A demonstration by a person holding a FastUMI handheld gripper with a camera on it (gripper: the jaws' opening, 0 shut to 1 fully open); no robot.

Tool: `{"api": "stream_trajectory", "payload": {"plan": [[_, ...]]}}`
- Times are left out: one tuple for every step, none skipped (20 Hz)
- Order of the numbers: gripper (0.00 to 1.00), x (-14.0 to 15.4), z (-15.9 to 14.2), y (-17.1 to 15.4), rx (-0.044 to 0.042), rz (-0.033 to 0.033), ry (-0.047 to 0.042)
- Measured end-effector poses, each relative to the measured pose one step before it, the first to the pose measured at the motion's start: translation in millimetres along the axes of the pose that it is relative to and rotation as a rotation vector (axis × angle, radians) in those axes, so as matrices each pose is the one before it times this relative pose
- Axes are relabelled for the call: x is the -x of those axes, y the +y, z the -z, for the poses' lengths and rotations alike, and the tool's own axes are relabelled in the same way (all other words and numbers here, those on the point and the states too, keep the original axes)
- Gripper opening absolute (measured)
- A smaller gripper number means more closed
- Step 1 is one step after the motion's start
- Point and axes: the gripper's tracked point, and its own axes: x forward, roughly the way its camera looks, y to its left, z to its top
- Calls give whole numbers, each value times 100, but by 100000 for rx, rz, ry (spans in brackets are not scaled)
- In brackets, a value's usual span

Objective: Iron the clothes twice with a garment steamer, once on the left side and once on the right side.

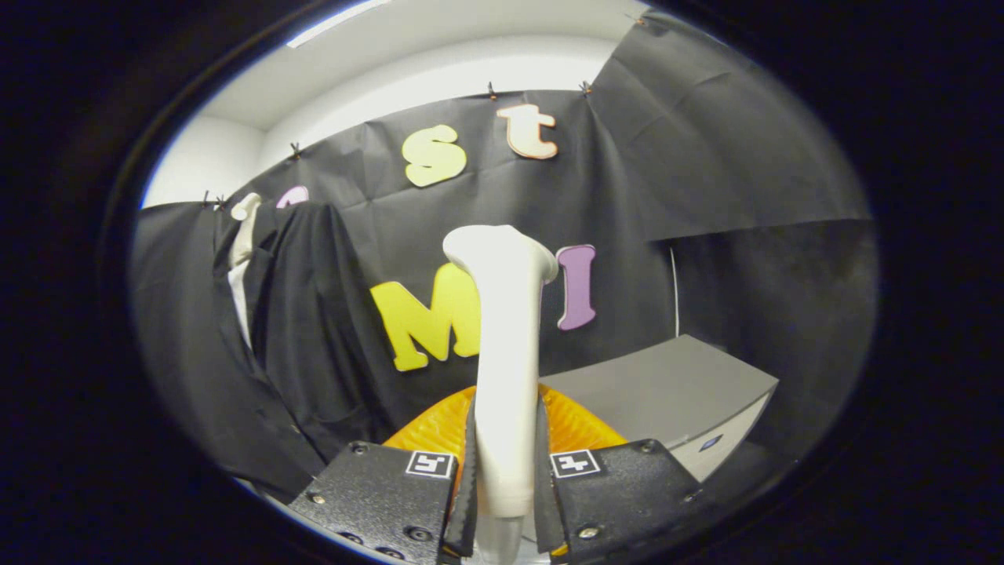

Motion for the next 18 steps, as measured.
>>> {"api": "stream_trajectory", "payload": {"plan": [[32,541,-761,1734,-27,-2224,-1709],[32,157,-531,1816,598,-2140,-1388],[32,163,-442,1658,1046,-1612,-1299],[32,58,-538,1873,1036,-1667,-1119],[32,-260,-688,1812,720,-1996,-817],[32,-560,-382,1423,450,-1694,-742],[32,-392,-640,1830,701,-1887,-1200],[32,-185,-262,1542,837,-1448,-991],[32,-317,-391,1587,983,-1398,-893],[32,-270,-457,1565,920,-1484,-795],[32,-318,-489,1515,860,-1643,-799],[32,-346,-416,1132,846,-1445,-709],[32,-545,-413,1307,1238,-972,-662],[32,-443,-251,929,1071,-897,-342],[32,-428,-167,1003,817,-1056,-271],[32,-379,1,949,808,-999,49],[32,-429,-80,845,874,-683,2],[32,-369,76,637,1224,-149,78]]}}
